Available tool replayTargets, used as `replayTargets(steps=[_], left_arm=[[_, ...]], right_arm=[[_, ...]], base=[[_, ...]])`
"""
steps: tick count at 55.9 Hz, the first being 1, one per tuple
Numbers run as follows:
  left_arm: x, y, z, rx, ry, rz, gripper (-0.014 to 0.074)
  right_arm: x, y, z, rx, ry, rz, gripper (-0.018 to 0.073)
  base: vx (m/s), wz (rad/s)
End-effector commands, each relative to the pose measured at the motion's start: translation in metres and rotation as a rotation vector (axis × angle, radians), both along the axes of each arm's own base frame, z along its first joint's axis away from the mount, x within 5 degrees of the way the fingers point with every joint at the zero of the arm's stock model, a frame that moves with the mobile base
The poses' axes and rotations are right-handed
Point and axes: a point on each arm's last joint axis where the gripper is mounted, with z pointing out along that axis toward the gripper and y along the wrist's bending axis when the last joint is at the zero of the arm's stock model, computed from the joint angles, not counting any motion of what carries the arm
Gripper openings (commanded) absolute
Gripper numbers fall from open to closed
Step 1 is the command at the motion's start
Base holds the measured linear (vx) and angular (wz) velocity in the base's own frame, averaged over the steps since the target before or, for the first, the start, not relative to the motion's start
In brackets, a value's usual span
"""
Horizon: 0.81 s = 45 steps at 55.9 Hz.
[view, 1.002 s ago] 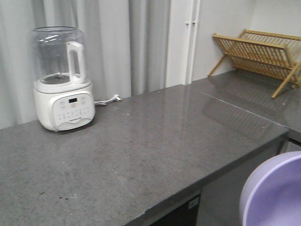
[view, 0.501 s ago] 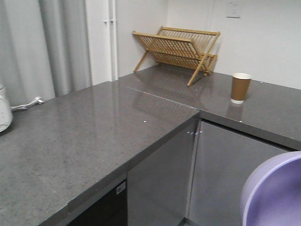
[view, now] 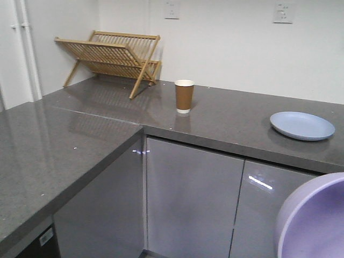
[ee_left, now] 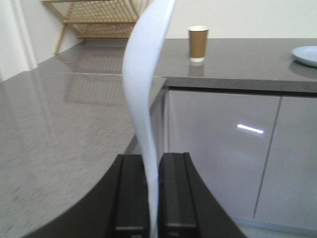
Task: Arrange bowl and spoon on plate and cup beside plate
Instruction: 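Drive holding both items to the counter with the blue plate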
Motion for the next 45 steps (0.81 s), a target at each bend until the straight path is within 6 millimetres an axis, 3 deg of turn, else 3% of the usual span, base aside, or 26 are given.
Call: replayTargets(steps=[1,22,45], left_arm=[[-0.0004,-0.0010,0.0169,-0.027,-0.110,-0.011,-0.0006],[-0.0004,-0.0010,0.0169,-0.027,-0.110,-0.011,-0.0006],[-0.0004,-0.0010,0.0169,-0.027,-0.110,-0.011,-0.0006]], right_arm=[[0.0003,-0.0031,0.0139,0.034,-0.073,-0.038,-0.0008],[0.0003,-0.0030,0.0138,0.034,-0.072,-0.037,-0.0008],[0.0003,-0.0029,0.0137,0.034,-0.071,-0.036,-0.0008]], base=[[0.14,-0.49],[0.19,-0.38],[0.34,-0.17]])
